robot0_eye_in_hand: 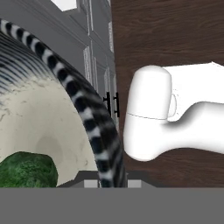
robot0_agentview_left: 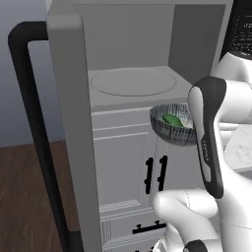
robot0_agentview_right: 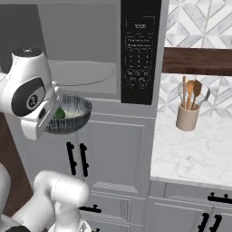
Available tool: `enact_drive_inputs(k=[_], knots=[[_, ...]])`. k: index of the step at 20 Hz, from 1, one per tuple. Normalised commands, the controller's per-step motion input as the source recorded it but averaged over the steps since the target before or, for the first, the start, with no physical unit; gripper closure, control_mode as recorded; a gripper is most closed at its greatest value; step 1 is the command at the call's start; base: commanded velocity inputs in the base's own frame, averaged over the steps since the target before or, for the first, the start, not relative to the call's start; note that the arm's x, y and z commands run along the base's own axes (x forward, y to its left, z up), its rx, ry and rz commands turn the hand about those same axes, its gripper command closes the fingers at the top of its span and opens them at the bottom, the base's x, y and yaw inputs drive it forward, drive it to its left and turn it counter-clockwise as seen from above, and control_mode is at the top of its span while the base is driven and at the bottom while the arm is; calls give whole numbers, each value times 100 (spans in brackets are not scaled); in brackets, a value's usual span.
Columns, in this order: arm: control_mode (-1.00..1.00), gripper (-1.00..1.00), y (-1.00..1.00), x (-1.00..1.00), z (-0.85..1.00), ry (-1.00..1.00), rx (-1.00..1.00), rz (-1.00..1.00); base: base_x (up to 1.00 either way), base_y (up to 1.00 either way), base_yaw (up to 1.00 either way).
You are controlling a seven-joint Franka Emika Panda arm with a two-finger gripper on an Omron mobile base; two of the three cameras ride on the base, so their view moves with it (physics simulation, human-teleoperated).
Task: Pick the broccoli from the sink and place it in the bowl. Then pick the bowl and place it in the microwave. Then close the microwave door and press the start button.
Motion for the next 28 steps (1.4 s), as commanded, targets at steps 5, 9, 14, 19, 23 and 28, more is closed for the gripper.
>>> enact_drive_inputs(k=[5, 9, 14, 19, 23, 28], knots=[[100, 100, 0, 0, 0, 0, 0, 0, 36, 1, -6], [100, 100, 0, 0, 0, 0, 0, 0, 39, 7, -5], [100, 100, 0, 0, 0, 0, 0, 0, 24, 4, -2], [100, 100, 0, 0, 0, 0, 0, 0, 1, 0, 0], [100, 100, 0, 0, 0, 0, 0, 0, 1, 0, 0], [-100, 100, 0, -8, 0, -2, 0, 0, -2, 0, 0]])
